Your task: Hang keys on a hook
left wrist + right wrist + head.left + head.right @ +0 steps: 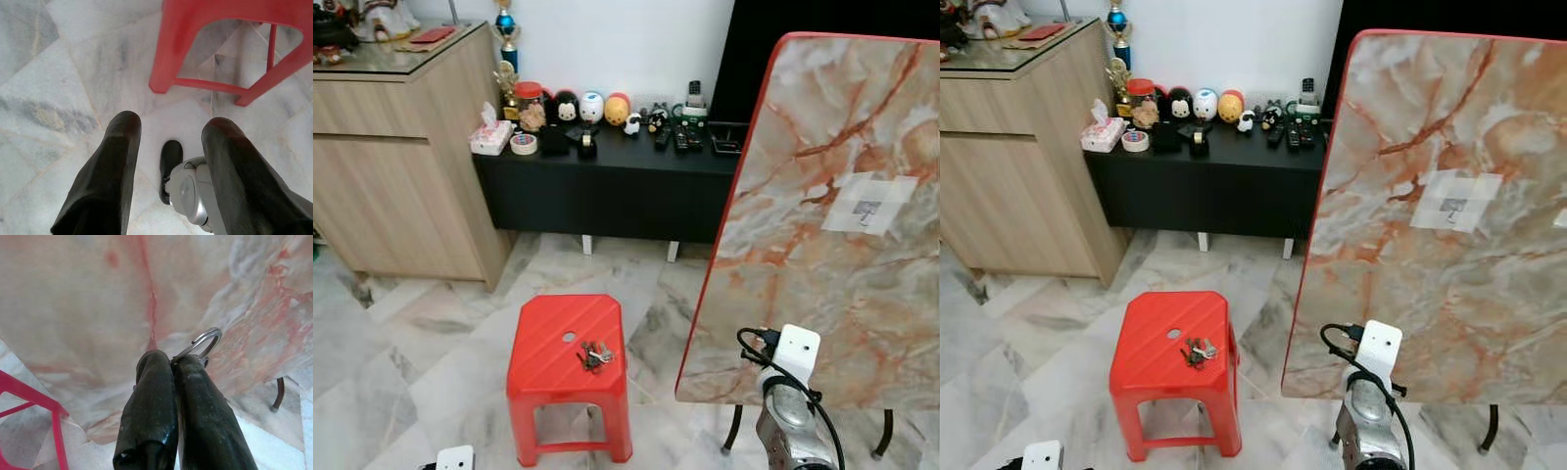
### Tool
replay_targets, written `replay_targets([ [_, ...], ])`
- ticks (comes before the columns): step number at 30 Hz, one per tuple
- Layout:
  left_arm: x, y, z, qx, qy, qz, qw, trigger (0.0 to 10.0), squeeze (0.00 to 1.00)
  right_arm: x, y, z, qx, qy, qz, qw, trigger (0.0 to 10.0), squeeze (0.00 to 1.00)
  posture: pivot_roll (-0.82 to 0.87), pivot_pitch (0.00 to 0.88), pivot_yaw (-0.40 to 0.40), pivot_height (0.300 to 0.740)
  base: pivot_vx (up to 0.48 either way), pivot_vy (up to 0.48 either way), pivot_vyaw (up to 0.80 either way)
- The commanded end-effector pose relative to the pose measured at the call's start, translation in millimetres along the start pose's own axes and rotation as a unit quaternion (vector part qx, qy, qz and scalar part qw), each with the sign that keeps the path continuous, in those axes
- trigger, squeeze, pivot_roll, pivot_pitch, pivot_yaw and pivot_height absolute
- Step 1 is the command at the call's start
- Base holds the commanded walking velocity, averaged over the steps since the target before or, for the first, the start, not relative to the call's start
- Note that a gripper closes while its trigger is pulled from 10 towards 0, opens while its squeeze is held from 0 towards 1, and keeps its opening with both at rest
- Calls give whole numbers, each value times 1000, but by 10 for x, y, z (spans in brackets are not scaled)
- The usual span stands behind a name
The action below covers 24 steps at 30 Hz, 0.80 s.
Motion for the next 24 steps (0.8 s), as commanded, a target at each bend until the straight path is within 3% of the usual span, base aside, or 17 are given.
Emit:
replay_targets([
  [1, -65, -76, -11, 18, -10, 7, 1000, 10000, 0, -40, 52, 27, -6, -4, 0, 1000, 10000, 0, 57, 0, -61, 740, 0, -461, 0],
  [10, -45, -140, -28, 33, -7, 1, 999, 10000, 0, 1, 96, 25, -17, 2, 0, 1000, 10000, 0, 53, 0, -59, 740, 0, -83, 0],
  [17, -67, -110, -20, 25, -9, 2, 1000, 10000, 0, 85, 357, 63, -68, 8, -9, 998, 10000, 0, 51, 0, -61, 740, 0, 0, 0],
  [24, -57, -116, -21, 26, -7, -2, 1000, 10000, 0, 170, 376, 45, -74, 33, -1, 997, 10000, 0, 55, 0, -67, 740, 0, 0, 0],
])
Point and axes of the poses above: a point about 5 cm out from each wrist's last joint towards the gripper, its own z axis pointing out of the wrist towards the gripper, its own y axis along the axis of the wrist's last joint, x = y × z, the point moved 3 cm from there along z, pointing out of the wrist towards the gripper, and after that the axes turned 7 degrees about z, right-handed, at the moved point
